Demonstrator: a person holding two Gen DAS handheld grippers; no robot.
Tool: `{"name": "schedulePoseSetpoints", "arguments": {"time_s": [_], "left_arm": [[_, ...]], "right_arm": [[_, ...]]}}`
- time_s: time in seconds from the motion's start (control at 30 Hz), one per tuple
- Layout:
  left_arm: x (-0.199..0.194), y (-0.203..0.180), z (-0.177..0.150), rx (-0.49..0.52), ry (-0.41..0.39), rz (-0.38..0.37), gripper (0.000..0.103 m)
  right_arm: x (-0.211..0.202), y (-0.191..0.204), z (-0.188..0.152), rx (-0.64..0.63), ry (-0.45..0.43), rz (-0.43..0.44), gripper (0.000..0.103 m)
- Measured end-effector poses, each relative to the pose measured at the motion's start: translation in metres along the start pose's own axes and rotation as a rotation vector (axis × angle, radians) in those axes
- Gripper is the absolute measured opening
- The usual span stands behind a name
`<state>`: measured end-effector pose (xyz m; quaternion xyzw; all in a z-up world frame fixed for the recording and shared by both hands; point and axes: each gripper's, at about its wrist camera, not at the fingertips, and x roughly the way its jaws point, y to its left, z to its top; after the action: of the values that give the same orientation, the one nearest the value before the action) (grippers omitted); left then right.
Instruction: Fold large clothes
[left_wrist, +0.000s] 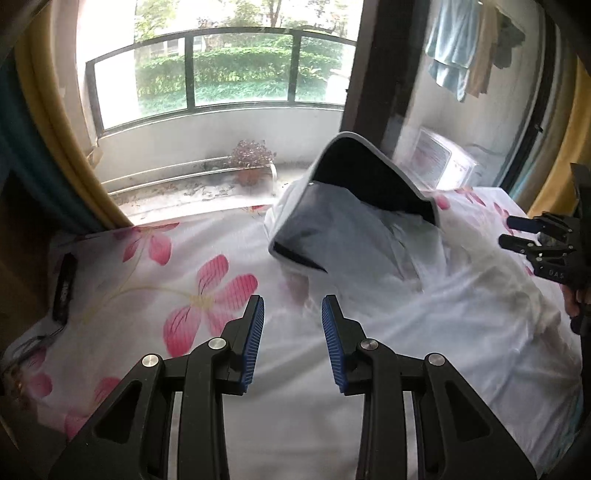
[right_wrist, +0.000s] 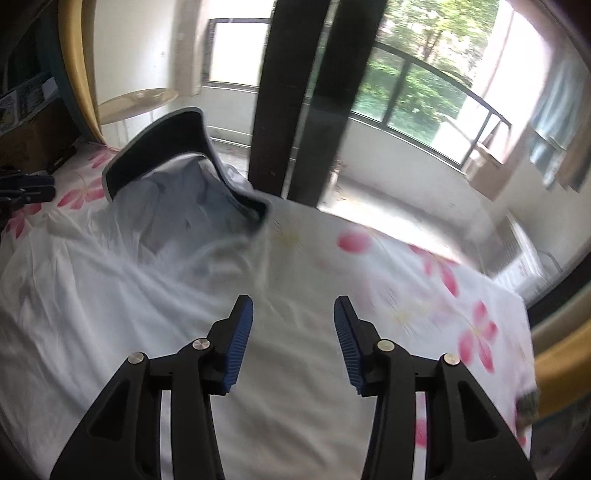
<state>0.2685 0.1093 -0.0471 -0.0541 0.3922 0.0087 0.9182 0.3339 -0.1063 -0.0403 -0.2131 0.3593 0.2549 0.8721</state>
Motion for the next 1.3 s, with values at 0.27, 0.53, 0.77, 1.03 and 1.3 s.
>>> {"name": "schedulePoseSetpoints", "arguments": {"time_s": [0.27,0.53,0.77,1.03,1.3], "left_arm": [[0.031,0.013,0.007,-0.052,0.015,-0.028,0.035],[0.045,0.015,0.005,-0.043,0.036,-0.026,0.035],[0.049,0.010,0.014,0.004,0.059,0.009,0.035],[0.028,0.006,0.066,0.016,-0.063,-0.036,0.035],[0.072,-0.004,0.097,-0.015,-0.039,-0.096,0.036]], "right_arm": [[0.073,0.006,0.039,0.057,0.053,0.077,0.046],[0.097,-0.007,0.046,0.105,0.043,0.050,0.003],[0.066,-0.014,0.025,0.076,0.012,-0.032,0.003],[0.063,-0.022,0.011,0.108,0.049,0.001,0.007],[0.039,-0.038,0.007,0.153,0.040,0.004,0.042]]}}
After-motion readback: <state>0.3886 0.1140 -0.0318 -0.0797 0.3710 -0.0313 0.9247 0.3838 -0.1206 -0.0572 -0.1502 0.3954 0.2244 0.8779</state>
